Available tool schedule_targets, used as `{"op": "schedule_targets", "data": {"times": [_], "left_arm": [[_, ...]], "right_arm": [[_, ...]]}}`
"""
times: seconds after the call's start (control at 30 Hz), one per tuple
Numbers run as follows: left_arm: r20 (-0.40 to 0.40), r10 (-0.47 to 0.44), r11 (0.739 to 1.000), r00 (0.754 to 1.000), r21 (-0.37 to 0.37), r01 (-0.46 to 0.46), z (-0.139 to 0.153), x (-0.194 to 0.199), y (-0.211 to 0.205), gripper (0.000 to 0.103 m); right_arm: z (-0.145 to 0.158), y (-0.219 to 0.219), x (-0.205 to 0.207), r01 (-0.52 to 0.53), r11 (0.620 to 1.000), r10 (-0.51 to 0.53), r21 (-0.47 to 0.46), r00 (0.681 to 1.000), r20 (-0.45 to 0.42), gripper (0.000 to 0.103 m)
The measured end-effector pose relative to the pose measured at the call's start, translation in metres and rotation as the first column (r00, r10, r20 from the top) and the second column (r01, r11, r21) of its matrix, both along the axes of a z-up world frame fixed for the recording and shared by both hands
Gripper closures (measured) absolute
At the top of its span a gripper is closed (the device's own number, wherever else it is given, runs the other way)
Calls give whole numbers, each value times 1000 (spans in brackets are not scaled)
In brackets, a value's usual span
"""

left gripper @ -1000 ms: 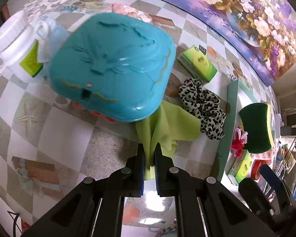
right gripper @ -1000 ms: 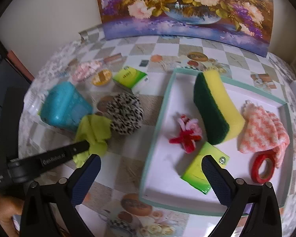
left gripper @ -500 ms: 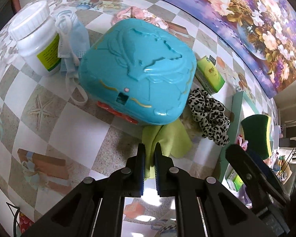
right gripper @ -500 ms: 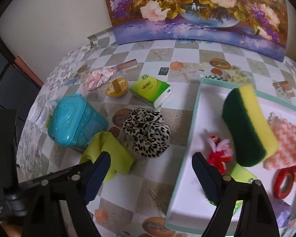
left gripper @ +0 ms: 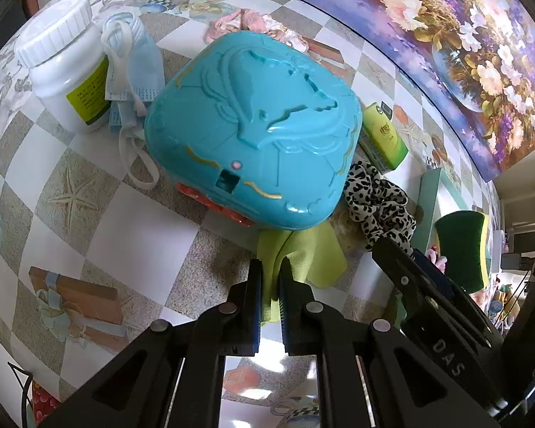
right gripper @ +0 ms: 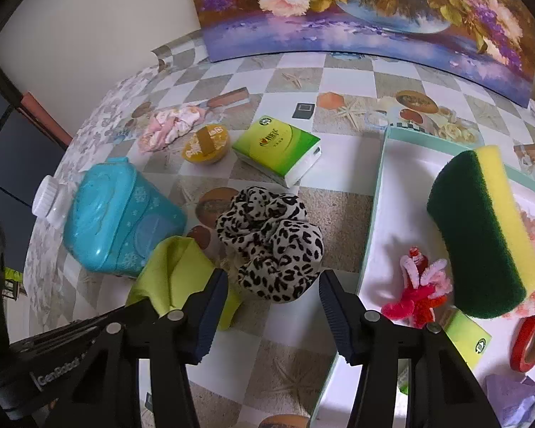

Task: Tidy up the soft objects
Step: 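Grasp the leopard-print scrunchie with the right tool while the left tool holds the cloth, then carry the cloth with the left tool while the right tool carries the scrunchie toward the tray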

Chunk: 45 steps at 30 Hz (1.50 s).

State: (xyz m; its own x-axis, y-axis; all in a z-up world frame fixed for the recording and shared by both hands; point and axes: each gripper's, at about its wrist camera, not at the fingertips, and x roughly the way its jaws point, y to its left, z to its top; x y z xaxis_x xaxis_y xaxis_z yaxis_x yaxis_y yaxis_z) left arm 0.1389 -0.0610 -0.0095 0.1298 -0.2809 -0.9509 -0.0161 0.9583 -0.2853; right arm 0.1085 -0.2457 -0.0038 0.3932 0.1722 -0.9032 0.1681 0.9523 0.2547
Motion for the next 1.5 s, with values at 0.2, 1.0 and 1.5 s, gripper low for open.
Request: {"op": "schedule_targets", "data": {"times": [0.2, 1.0, 1.5], "left_arm": [[-2, -2, 1000, 1000, 7, 2, -2, 2, -2, 94], [-21, -5, 1000, 1000, 30, 5, -12, 8, -10, 94], [82, -36, 999, 996, -16, 38, 21, 9, -27, 95]], "right_arm": [[-8, -5, 5, 19, 999, -19, 36, 1000, -6, 47], [-6, -12, 3, 52, 995, -52, 80, 999, 6, 76], [34, -28, -16, 85, 994, -90, 69, 993, 77, 77]]}}
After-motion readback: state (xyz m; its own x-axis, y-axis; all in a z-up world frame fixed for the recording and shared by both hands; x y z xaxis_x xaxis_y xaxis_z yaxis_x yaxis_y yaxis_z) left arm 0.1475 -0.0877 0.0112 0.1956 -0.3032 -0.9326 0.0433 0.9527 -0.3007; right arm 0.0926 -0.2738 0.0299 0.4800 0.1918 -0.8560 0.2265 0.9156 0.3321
